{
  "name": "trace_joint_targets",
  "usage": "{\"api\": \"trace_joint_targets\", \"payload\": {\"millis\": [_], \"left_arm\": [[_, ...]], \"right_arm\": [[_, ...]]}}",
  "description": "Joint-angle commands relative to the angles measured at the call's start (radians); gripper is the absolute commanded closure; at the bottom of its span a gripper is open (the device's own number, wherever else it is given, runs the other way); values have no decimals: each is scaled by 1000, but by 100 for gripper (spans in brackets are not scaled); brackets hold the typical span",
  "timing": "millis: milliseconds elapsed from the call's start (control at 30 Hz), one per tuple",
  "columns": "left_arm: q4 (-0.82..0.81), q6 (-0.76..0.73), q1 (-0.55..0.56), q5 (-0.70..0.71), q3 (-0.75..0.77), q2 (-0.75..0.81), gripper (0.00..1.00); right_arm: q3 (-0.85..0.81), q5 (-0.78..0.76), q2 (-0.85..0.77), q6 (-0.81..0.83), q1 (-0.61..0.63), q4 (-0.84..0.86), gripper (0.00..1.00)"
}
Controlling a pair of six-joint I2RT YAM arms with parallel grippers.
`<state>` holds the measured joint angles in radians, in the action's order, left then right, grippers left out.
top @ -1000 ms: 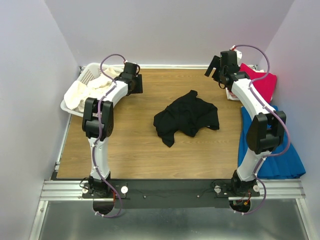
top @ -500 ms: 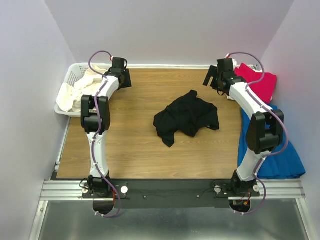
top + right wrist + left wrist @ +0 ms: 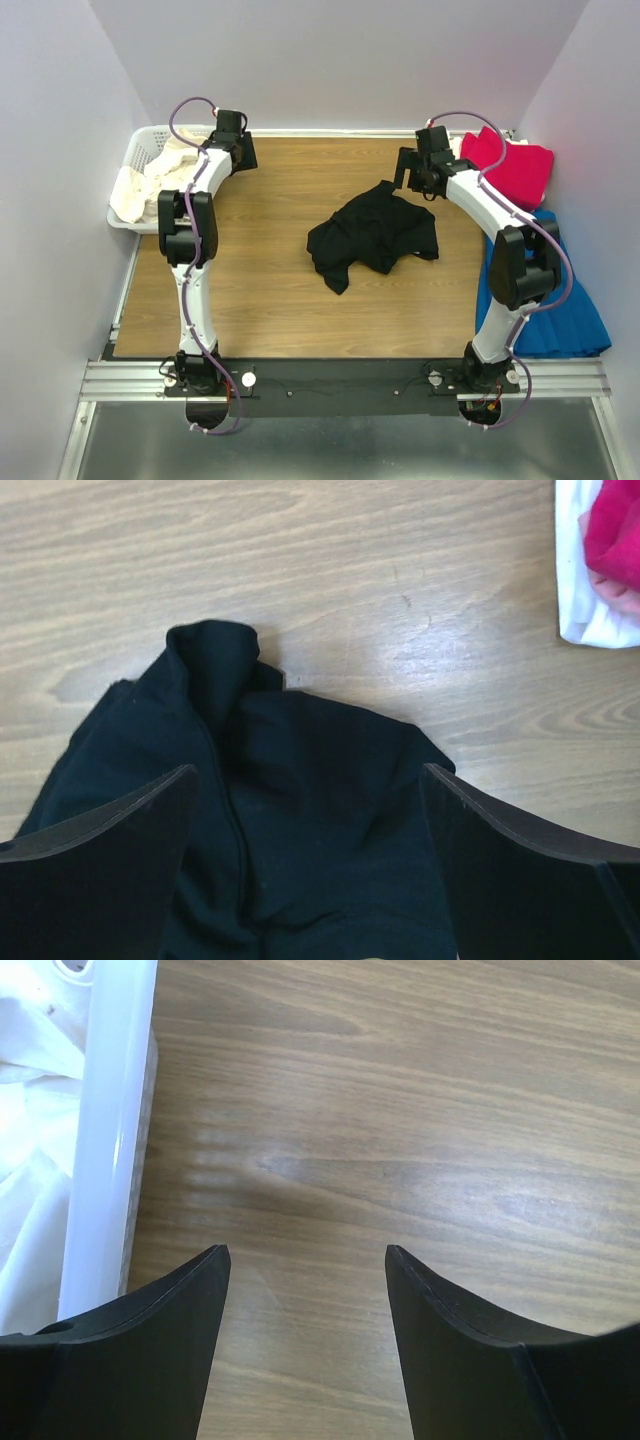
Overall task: Fold and stack the t-shirts
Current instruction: Flatten out the tshirt
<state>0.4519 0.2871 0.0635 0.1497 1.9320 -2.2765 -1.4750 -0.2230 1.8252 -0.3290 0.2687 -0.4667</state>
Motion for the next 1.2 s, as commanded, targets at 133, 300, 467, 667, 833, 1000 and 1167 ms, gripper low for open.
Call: {"api": "trace_joint_targets", "payload": {"millis": [133, 300, 467, 667, 833, 1000, 1167], "left_arm": [[-10, -71, 38, -81, -103, 188, 28], [14, -52, 145, -107, -191, 284, 28], [7, -23, 255, -145, -290, 373, 28], [-13, 7, 351, -243, -372, 442, 28], [-12, 7, 389, -252, -429, 471, 28], [-13, 1, 435, -289, -476, 491, 26], [-13, 3, 472, -331, -470, 482, 25]], "right_arm": [[27, 37, -33, 7, 10, -29, 0], [33, 19, -35, 12, 26, -33, 0], [33, 8, -32, -22, 32, -38, 0], [50, 8, -38, -65, 37, -44, 0], [74, -3, -61, -96, 38, -47, 0], [90, 19, -63, -125, 38, -49, 0], [91, 45, -55, -145, 38, -52, 0]]}}
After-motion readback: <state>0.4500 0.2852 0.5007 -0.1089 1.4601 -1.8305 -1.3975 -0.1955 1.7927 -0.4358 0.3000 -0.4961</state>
